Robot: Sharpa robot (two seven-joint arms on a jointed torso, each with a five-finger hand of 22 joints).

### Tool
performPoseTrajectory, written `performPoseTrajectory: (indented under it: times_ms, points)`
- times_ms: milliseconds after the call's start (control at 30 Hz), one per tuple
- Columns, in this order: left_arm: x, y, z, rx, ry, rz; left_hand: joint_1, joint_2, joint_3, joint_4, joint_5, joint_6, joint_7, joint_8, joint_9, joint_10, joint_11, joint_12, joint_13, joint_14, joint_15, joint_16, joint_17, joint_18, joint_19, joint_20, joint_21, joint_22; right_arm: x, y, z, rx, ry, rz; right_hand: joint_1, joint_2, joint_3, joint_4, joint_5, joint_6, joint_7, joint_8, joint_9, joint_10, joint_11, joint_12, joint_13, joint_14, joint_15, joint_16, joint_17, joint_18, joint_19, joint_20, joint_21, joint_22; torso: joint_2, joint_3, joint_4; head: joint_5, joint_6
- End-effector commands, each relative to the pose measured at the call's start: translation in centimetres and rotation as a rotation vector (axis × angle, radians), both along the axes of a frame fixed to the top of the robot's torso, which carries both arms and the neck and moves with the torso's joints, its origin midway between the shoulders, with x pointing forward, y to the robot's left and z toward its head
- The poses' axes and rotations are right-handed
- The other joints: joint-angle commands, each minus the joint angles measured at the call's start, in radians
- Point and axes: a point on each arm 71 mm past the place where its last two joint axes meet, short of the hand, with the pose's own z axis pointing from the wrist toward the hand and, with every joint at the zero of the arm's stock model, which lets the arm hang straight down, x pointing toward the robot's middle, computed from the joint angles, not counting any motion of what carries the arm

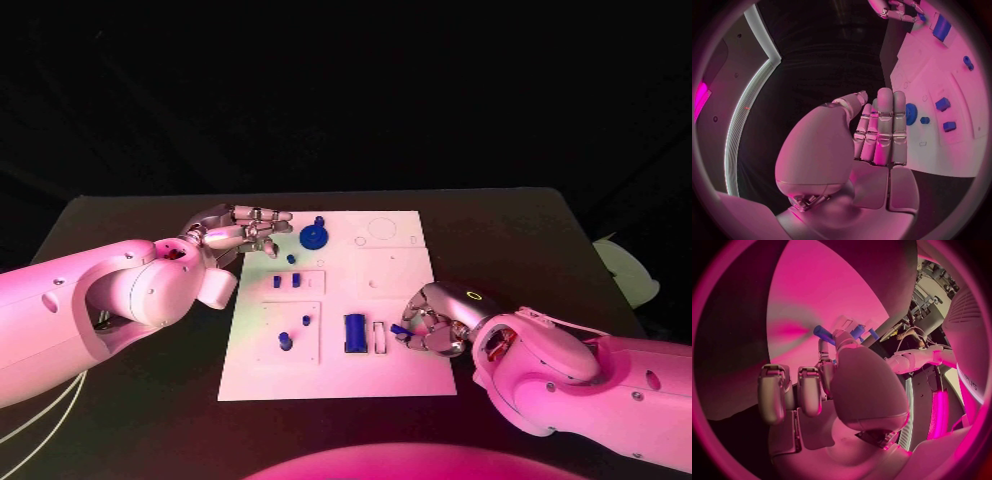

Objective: Assemble the parts on the task board

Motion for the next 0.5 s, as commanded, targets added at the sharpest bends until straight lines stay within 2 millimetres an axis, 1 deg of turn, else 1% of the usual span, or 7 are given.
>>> performPoseTrajectory:
  times_ms: [33, 67, 200, 333, 400, 433, 500]
  points:
    - [-0.1, -0.4, 0.1, -0.011, -0.004, -0.022, -0.004, 0.008, -0.005, 0.0, 0.002, -0.008, 0.001, 0.005, -0.001, -0.006, -0.003, 0.002, 0.0, 0.003, -0.001, -0.002, -0.001, 0.014, 0.001, 0.005, -0.003, -0.001, 0.1, 0.1, -0.3, 0.087, 0.07, -0.073, -0.023, -0.003, 0.007, 0.001, 0.004, 0.007, -0.005, 0.0, -0.001, 0.007, 0.001, 0.007, -0.003, 0.082, -0.005, 0.007, 0.156, -0.01, 0.066, -0.01, 0.007, 0.237, 0.0, -0.0003, 0.0, -0.001, -0.001]
    - [-0.1, -0.4, 0.1, -0.012, -0.003, -0.023, -0.004, 0.008, -0.005, 0.0, 0.002, -0.008, 0.001, 0.005, -0.001, -0.006, -0.003, 0.002, 0.0, 0.003, -0.001, -0.002, -0.001, 0.014, 0.001, 0.005, -0.003, -0.001, 0.2, 0.2, -0.4, 0.097, 0.079, -0.08, -0.028, -0.004, 0.009, 0.001, 0.003, 0.008, -0.005, 0.0, -0.001, 0.008, 0.001, 0.008, -0.003, 0.082, -0.005, 0.007, 0.157, -0.01, 0.067, -0.01, 0.008, 0.238, 0.0, -0.0009, 0.0, 0.0, -0.001]
    - [-0.2, -0.5, 0.2, -0.013, -0.003, -0.026, -0.004, 0.008, -0.005, 0.0, 0.002, -0.008, 0.001, 0.005, -0.001, -0.006, -0.003, 0.002, 0.0, 0.003, -0.001, -0.002, -0.001, 0.014, 0.001, 0.005, -0.003, -0.001, 0.3, 0.6, -0.7, 0.124, 0.115, -0.097, -0.066, -0.007, 0.015, 0.0, 0.011, 0.011, -0.007, 0.004, 0.0, 0.012, 0.001, 0.016, 0.004, 0.083, -0.006, 0.01, 0.161, -0.011, 0.069, -0.01, 0.014, 0.239, 0.0, -0.0004, 0.0007, 0.001, -0.002]
    - [-0.2, -0.5, 0.2, -0.013, -0.003, -0.028, -0.004, 0.008, -0.005, 0.0, 0.002, -0.008, 0.001, 0.005, -0.001, -0.006, -0.003, 0.002, 0.0, 0.003, -0.001, -0.002, -0.001, 0.014, 0.001, 0.005, -0.003, -0.001, 0.5, 1.0, -1.3, 0.123, 0.165, -0.1, -0.11, -0.015, 0.006, -0.001, 0.084, 0.012, -0.007, 0.008, 0.002, 0.014, 0.001, 0.018, 0.006, 0.083, -0.006, 0.01, 0.162, -0.011, 0.068, -0.011, 0.011, 0.238, 0.0, -0.0008, -0.0001, 0.001, -0.002]
    - [-0.2, -0.5, 0.2, -0.013, -0.002, -0.028, -0.004, 0.008, -0.005, 0.0, 0.002, -0.008, 0.001, 0.005, -0.001, -0.006, -0.003, 0.002, 0.0, 0.003, -0.001, -0.002, -0.001, 0.014, 0.001, 0.005, -0.003, -0.001, 0.5, 1.1, -1.6, 0.124, 0.184, -0.102, -0.12, -0.014, 0.002, -0.002, 0.103, 0.015, -0.008, 0.012, 0.004, 0.015, 0.0, 0.019, 0.007, 0.083, -0.007, 0.011, 0.164, -0.011, 0.068, -0.011, 0.012, 0.239, 0.0, -0.0009, -0.0006, 0.004, -0.003]
    - [-0.2, -0.5, 0.2, -0.013, -0.002, -0.029, -0.004, 0.008, -0.005, 0.0, 0.002, -0.008, 0.001, 0.005, -0.001, -0.006, -0.003, 0.002, 0.0, 0.003, -0.001, -0.002, -0.001, 0.014, 0.001, 0.005, -0.003, -0.001, 0.5, 1.2, -1.7, 0.126, 0.191, -0.102, -0.125, -0.013, 0.0, -0.002, 0.109, 0.016, -0.009, 0.013, 0.005, 0.016, -0.001, 0.02, 0.008, 0.083, -0.007, 0.011, 0.164, -0.011, 0.068, -0.011, 0.012, 0.239, 0.0, 0.0001, -0.0008, 0.006, -0.003]
    - [-0.2, -0.5, 0.2, -0.013, -0.002, -0.029, -0.004, 0.008, -0.005, 0.0, 0.002, -0.008, 0.001, 0.005, -0.001, -0.006, -0.003, 0.002, 0.0, 0.003, -0.001, -0.002, -0.001, 0.014, 0.001, 0.005, -0.003, -0.001, 0.5, 1.3, -1.8, 0.129, 0.197, -0.104, -0.133, -0.011, -0.004, -0.001, 0.121, 0.017, -0.009, 0.015, 0.006, 0.017, -0.001, 0.022, 0.01, 0.084, -0.007, 0.012, 0.166, -0.011, 0.069, -0.012, 0.014, 0.239, 0.0, 0.0006, -0.0006, 0.006, -0.003]
